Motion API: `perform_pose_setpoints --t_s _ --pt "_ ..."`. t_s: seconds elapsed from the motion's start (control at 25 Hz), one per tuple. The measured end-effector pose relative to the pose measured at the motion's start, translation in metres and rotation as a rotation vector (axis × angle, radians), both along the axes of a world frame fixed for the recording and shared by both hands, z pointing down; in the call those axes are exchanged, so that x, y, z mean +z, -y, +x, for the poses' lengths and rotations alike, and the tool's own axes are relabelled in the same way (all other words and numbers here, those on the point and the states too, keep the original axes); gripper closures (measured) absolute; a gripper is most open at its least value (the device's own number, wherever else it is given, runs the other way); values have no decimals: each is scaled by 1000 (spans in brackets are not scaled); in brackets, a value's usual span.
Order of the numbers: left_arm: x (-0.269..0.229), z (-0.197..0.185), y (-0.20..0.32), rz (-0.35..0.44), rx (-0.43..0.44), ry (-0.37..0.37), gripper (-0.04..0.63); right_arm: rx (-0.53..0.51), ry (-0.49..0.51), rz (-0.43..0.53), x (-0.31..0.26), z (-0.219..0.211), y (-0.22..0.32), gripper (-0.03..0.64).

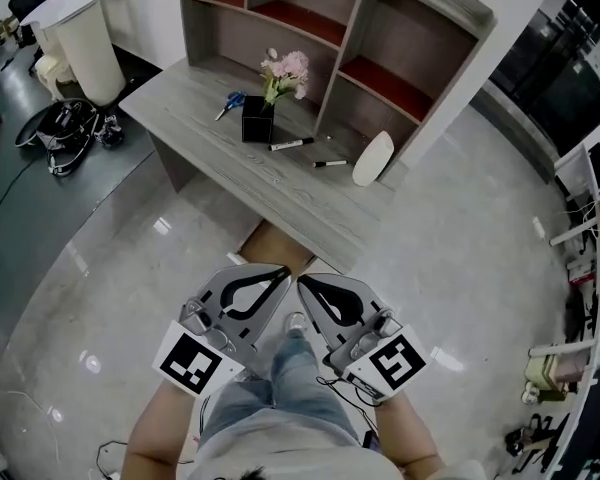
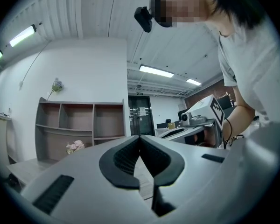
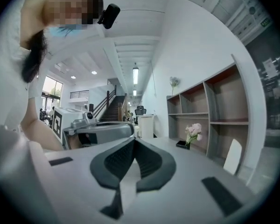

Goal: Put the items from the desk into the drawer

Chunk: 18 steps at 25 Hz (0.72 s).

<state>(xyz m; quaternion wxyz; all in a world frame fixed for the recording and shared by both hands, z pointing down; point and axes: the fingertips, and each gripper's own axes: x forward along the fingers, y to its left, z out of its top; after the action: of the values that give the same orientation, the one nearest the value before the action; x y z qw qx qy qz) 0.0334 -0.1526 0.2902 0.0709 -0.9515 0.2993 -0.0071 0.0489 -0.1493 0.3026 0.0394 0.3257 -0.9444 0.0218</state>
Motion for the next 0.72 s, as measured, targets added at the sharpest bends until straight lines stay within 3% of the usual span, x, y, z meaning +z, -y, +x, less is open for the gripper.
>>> perform_pose_setpoints --t_s 0.72 --pt "-13 -24 -31 27 -36 14 588 -69 37 40 -19 -33 -31 611"
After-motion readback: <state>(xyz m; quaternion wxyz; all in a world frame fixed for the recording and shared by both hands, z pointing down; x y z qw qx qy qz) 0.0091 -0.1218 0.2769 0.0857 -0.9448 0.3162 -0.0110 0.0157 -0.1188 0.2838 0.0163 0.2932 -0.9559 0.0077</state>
